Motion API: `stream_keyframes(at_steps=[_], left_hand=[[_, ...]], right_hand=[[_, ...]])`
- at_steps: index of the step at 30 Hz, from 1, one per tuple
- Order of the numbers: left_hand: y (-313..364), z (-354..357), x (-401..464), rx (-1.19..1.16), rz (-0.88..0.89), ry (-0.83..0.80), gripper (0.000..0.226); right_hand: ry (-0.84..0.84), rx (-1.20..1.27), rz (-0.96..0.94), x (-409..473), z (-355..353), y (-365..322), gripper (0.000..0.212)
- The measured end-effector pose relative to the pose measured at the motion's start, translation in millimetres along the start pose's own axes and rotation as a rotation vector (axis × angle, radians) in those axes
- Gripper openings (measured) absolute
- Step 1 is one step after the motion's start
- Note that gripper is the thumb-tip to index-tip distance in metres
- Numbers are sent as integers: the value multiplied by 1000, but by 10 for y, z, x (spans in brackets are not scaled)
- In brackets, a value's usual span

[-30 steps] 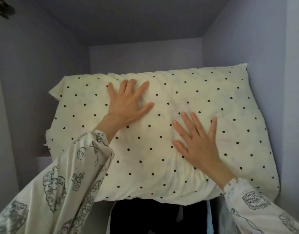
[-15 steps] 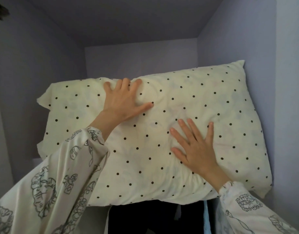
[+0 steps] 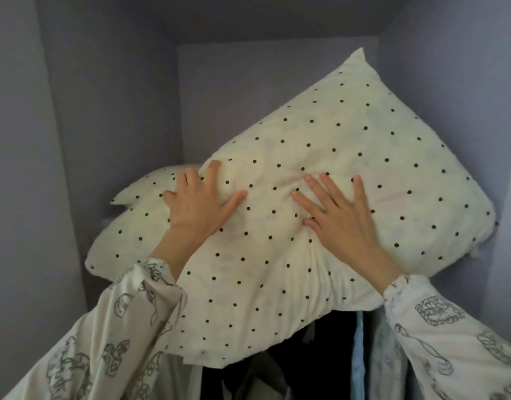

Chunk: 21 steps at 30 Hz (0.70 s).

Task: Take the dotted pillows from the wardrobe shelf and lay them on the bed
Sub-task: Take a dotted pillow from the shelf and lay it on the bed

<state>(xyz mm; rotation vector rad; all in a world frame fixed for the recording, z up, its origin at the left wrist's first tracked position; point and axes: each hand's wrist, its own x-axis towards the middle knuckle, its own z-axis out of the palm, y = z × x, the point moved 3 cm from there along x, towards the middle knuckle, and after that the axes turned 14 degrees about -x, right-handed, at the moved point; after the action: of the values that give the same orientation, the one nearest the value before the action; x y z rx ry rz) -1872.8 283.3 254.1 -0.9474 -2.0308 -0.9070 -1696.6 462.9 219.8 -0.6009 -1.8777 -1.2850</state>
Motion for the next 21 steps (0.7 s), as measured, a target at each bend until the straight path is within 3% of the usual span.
stream_keyframes(at_steps=[4, 10, 14, 17, 19, 21], left_hand=[[-285, 131, -509, -91, -159, -89, 80], [-272, 202, -951, -161, -194, -144, 80], [-200, 145, -780, -238, -267, -182, 77], [-82, 58, -492, -258, -159, -104, 80], [31, 107, -367, -220, -17, -109, 86], [107, 246, -326, -208, 17, -134, 94]], right_hand=[[-71, 62, -8, 141, -72, -62, 58], [-198, 226, 264, 148, -128, -56, 62], [-231, 280, 361, 84, -116, -29, 66], [-224, 290, 339, 48, -80, -11, 65], [-206, 291, 331, 28, -54, 1, 65], [-173, 283, 323, 0, -39, 2, 62]])
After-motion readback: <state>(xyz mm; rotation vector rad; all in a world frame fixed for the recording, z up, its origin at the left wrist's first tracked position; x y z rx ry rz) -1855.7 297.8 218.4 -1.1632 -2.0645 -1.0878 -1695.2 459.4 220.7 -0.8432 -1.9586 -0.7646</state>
